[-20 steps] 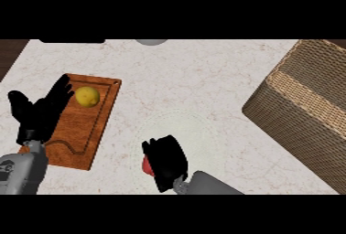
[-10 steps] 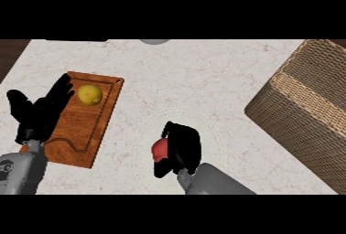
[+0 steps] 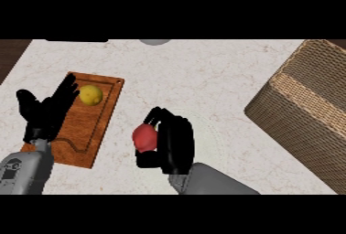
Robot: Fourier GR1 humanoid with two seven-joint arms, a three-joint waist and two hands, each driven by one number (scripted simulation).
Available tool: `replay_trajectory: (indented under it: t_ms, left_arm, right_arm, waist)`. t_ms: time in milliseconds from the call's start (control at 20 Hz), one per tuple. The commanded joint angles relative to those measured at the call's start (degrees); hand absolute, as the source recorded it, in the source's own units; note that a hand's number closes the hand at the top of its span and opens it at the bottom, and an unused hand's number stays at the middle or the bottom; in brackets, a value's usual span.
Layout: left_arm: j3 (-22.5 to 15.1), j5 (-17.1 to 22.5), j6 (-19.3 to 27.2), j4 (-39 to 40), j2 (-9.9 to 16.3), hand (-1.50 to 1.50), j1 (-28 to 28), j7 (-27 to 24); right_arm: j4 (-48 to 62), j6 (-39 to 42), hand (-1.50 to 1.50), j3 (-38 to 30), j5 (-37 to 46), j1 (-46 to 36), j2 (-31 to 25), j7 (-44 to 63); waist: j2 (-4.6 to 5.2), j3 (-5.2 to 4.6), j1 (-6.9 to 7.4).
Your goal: Pick the bell pepper from the placemat and place it in the basket
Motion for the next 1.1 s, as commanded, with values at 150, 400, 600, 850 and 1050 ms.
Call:
replay_trajectory:
  t_ms: [150, 400, 600, 850, 1050]
  left_arm:
    - [0.25, -0.20, -0.12, -0.24, 0.38, 0.00, 1.07, 0.14]
    - [0.00, -1.00, 1.21, -1.98, -0.19, 0.00, 3.22, 0.59]
    - [1.30, -0.07, 0.71, -1.10, 1.02, 0.00, 0.40, 2.20]
    - [2.38, 0.51, -0.93, 0.78, 1.69, 0.00, 1.91, -1.12]
    - [1.01, -0.10, 1.95, -3.47, -0.13, 0.00, 0.78, 3.86]
  right_arm:
    - [-3.57, -4.06, 1.50, -5.06, 11.69, -10.94, 0.56, 17.53]
    - [-7.39, 4.93, 1.50, -8.49, 18.43, -13.20, 0.56, 24.59]
    - [-7.52, 10.58, 1.50, -13.06, 20.76, -14.44, 0.56, 24.75]
    - [-7.49, 18.47, 1.50, -21.76, 21.33, -22.48, 0.56, 24.82]
    - [-6.53, 20.96, 1.50, -26.18, 26.07, -24.57, 0.56, 24.57]
  waist:
    - [-0.57, -0.15, -0.86]
    - [-1.03, -0.14, -1.67]
    - [-0.61, -0.12, -2.32]
    - [-0.41, -0.18, -2.24]
    - [-0.57, -0.05, -2.48]
